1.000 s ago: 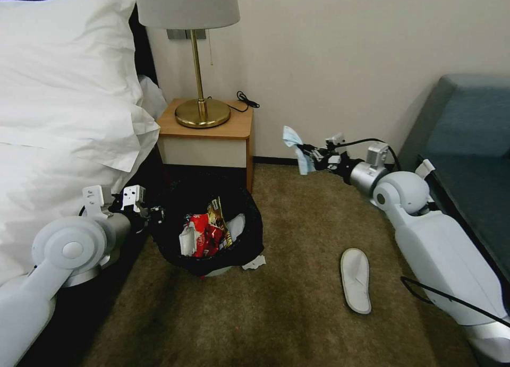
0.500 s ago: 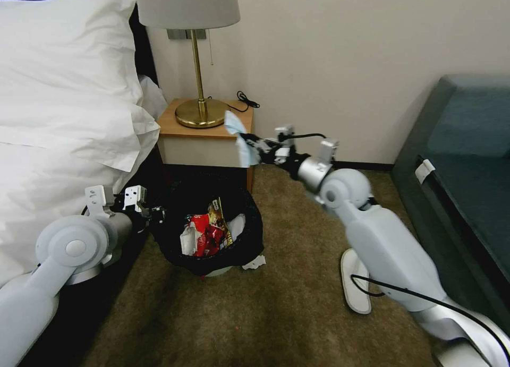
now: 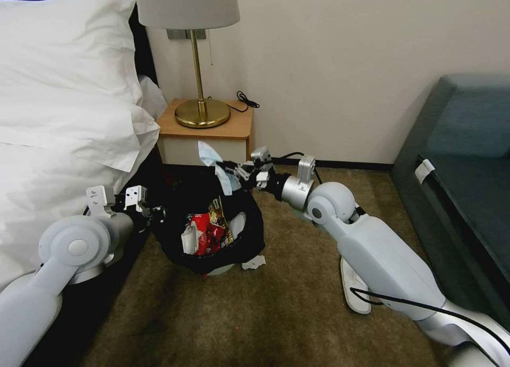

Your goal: Pick up the trash bin, then pick up the garbage on the floor and place it into the trash bin.

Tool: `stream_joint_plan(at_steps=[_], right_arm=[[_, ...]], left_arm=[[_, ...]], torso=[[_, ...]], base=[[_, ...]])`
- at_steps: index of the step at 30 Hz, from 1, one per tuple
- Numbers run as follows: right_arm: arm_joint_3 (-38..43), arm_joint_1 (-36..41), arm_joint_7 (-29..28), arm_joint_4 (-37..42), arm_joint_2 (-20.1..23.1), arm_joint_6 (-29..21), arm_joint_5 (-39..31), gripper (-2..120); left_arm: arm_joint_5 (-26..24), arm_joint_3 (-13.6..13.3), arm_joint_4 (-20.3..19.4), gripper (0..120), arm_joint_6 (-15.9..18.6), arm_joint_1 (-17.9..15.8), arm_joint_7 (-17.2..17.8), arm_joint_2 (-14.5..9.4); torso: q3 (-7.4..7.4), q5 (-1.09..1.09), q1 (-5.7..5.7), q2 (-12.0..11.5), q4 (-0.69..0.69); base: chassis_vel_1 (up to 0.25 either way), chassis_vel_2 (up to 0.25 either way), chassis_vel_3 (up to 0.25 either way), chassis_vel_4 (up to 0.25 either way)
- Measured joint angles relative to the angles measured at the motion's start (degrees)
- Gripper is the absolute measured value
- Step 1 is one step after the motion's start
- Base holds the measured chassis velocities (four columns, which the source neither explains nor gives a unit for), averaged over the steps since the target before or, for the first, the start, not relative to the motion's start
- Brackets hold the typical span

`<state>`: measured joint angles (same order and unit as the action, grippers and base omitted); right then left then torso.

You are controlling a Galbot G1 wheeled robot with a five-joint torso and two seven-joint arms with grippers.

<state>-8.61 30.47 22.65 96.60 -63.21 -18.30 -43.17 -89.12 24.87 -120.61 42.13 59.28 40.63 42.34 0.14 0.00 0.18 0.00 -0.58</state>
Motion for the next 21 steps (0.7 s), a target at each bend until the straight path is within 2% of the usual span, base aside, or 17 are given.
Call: stream_joint_plan(at_steps=[9,21], right_arm=[[-1.34,0.56,-0.32,0.11,1.58,-1.76,3.52,0],[-3.46,0.69,-1.04,1.67,2.64,-5.12,4.20,0]], left_arm=[[0.33,0.00,0.08,3,0.00,0.09,-0.29,0.44],[1.06,-0.24,0.22,3,0.00,0.14,-0.63,0.91]], torso=[[0.00,0.00,0.00,0.00,0.00],[0.00,0.00,0.00,0.00,0.00]], base=[[0.000,0.000,0.000,0.000],[0.000,0.000,0.000,0.000]])
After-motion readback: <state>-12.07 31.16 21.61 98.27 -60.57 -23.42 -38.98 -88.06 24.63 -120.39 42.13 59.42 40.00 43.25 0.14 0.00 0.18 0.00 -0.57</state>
